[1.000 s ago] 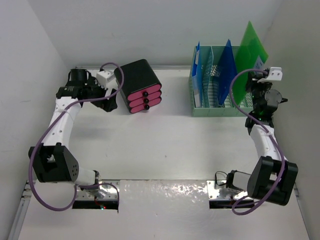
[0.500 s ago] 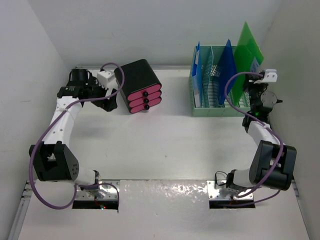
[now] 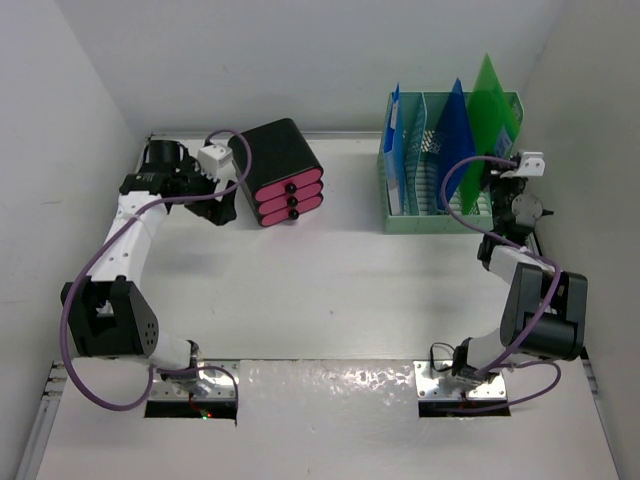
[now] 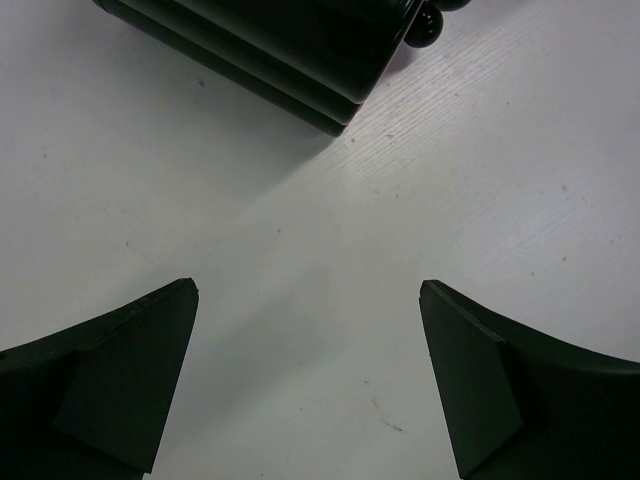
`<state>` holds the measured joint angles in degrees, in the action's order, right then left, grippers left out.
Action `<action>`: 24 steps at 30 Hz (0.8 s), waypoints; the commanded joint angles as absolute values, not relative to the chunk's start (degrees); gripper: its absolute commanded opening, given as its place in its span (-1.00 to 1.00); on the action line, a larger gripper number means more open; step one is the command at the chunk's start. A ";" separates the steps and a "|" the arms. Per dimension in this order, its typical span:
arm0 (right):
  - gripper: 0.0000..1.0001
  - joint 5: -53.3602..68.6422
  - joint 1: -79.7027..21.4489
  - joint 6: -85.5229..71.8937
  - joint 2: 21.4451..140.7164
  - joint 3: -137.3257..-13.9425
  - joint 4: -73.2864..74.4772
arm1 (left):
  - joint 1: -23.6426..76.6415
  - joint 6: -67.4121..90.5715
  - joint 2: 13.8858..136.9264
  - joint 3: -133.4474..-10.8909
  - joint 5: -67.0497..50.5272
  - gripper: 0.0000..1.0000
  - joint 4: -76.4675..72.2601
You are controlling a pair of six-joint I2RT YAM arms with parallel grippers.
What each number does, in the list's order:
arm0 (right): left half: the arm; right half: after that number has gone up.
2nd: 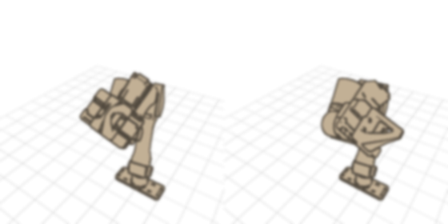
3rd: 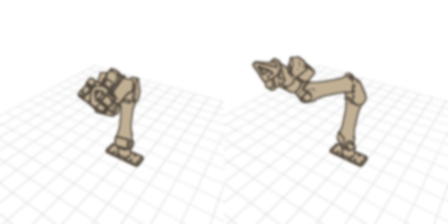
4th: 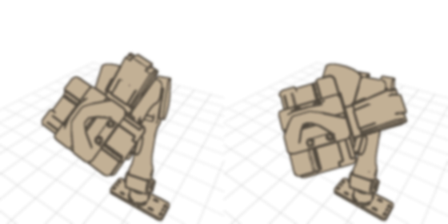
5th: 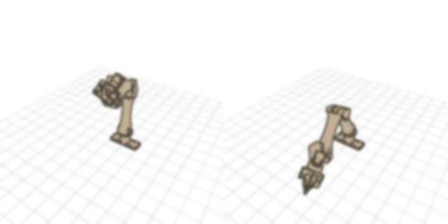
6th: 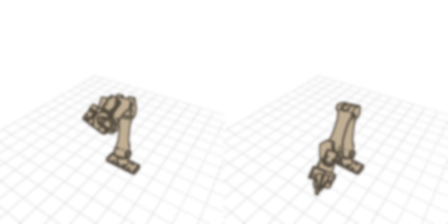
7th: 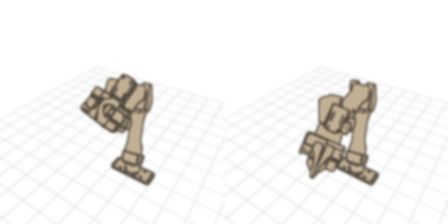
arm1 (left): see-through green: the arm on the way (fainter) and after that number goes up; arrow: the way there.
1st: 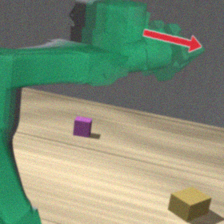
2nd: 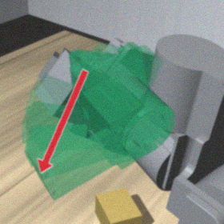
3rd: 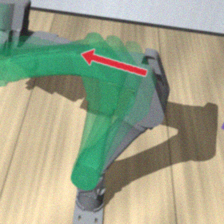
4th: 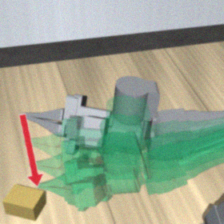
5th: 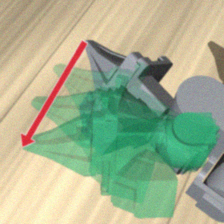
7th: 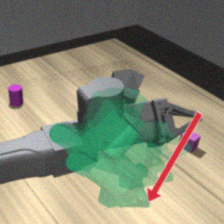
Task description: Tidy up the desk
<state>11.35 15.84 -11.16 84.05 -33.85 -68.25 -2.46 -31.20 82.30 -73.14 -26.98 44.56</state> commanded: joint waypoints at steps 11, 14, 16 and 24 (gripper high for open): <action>-0.65 6.15 13.27 -8.53 85.70 -34.71 -62.51 | -1.32 -32.17 81.74 -71.54 -27.51 0.85 42.10; -0.38 5.02 13.27 -7.82 84.47 -35.33 -58.38 | -1.32 -32.08 81.65 -71.46 -28.04 0.85 42.19; -0.31 2.48 13.27 -7.56 83.59 -35.59 -56.87 | -1.32 -32.25 81.56 -71.28 -28.30 0.85 42.19; 0.30 0.62 13.18 -8.52 79.38 -37.27 -47.22 | -1.32 -33.31 80.68 -70.58 -28.48 0.85 42.45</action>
